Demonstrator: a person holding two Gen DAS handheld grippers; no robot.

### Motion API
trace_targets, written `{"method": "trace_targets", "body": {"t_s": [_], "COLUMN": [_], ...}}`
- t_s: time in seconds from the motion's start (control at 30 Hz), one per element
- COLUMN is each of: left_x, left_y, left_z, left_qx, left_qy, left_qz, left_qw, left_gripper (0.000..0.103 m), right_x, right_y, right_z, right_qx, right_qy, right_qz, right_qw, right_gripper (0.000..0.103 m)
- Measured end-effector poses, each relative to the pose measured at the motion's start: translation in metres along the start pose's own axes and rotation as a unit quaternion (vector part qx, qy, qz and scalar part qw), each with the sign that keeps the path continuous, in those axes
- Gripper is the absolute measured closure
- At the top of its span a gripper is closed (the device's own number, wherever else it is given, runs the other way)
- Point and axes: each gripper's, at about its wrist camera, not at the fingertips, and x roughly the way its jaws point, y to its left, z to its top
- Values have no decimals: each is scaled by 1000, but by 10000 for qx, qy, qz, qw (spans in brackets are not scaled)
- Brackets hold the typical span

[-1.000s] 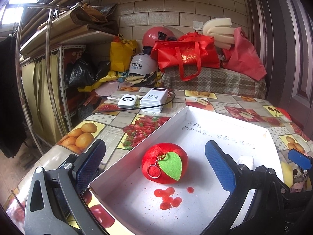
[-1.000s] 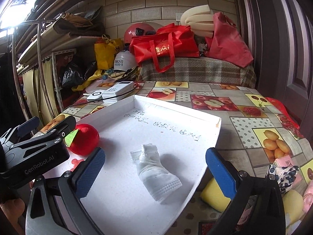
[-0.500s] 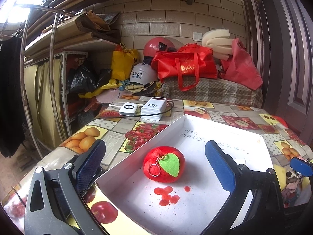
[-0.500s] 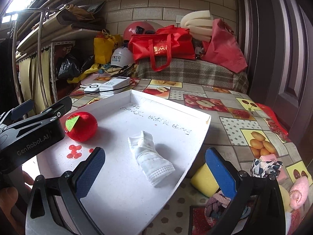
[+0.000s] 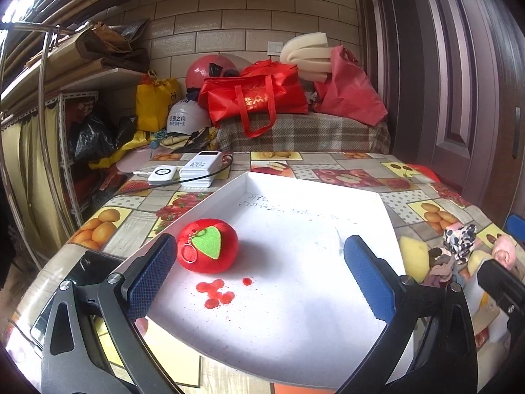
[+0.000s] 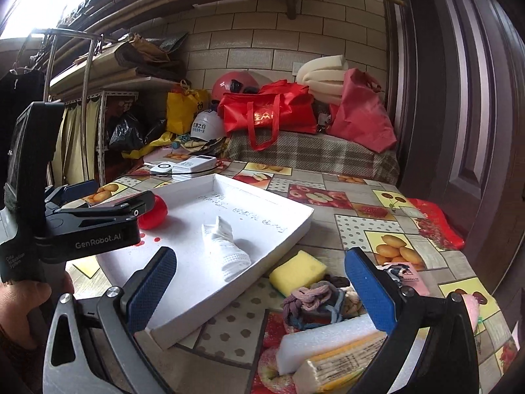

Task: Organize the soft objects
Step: 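Withdraw both grippers from the box back toward the object pile, then grasp a white foam block with the left gripper while the right gripper grasps the pink fluffy ball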

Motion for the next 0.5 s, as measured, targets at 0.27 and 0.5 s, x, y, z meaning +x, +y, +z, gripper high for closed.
{"method": "trace_targets", "body": {"t_s": [0.27, 0.5], "left_x": [-12, 2], "left_y": [-102, -150], "left_z": [-9, -28], "left_qx": [1437, 2611], "left_qy": [255, 560], "left_qz": [-1072, -633], "left_qw": [9835, 9616], "left_gripper": [0, 0], "right_x": [-44, -49], "right_y": [-129, -215], "right_z": [-19, -32], "right_qx": [1064, 1698], "right_qy": [-328, -64], "right_qz": [-1360, -2237], "right_qw": [9844, 9597], "right_gripper": [0, 0]}}
